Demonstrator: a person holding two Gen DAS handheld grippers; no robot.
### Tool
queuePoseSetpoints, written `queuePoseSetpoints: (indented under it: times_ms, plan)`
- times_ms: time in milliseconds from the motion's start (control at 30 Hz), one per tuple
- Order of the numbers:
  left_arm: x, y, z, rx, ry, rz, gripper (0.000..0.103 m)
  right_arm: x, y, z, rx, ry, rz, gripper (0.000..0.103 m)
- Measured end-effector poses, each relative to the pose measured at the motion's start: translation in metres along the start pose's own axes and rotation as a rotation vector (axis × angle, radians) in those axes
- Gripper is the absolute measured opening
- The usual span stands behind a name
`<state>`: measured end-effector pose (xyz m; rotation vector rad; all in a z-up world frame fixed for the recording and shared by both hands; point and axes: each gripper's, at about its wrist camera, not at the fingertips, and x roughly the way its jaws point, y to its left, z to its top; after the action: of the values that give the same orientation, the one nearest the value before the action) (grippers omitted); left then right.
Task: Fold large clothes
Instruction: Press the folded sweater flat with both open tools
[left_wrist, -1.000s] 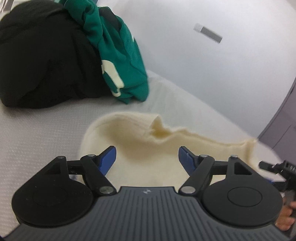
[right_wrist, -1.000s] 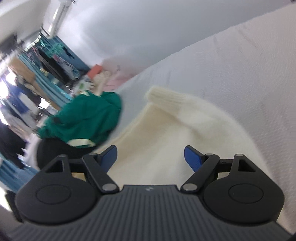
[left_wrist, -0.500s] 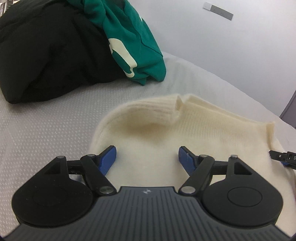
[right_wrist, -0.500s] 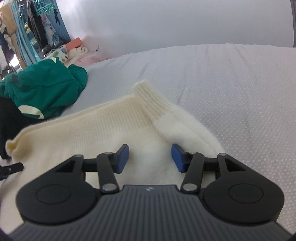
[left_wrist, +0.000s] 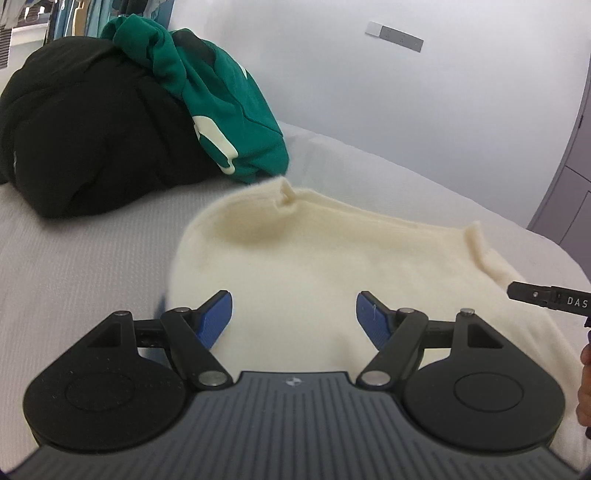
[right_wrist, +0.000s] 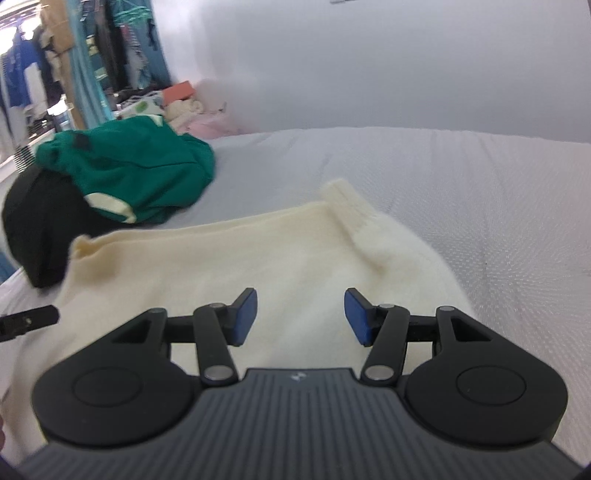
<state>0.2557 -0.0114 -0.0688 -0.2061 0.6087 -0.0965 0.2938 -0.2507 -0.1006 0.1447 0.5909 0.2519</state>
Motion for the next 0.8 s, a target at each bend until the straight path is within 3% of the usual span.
queuePoseSetpoints:
  times_ms: [200,500,800]
  plan:
    - [-0.034,-0.016,-0.014,0.005,0.007,-0.015,0.078,-0.039,0.021,-0.012,-0.041,-0.017,0.026,0.055]
    - [-0.082,-0.038,-0.048,-0.015,0.030,-0.070,0.078,-0.084,0.035,-0.041,0.022,0.016,0.078,0.056]
    - [-0.087,-0.034,-0.067,-0.132,0.119,-0.117,0.079,-0.090,0.031,-0.064,0.233,0.122,0.179,0.060]
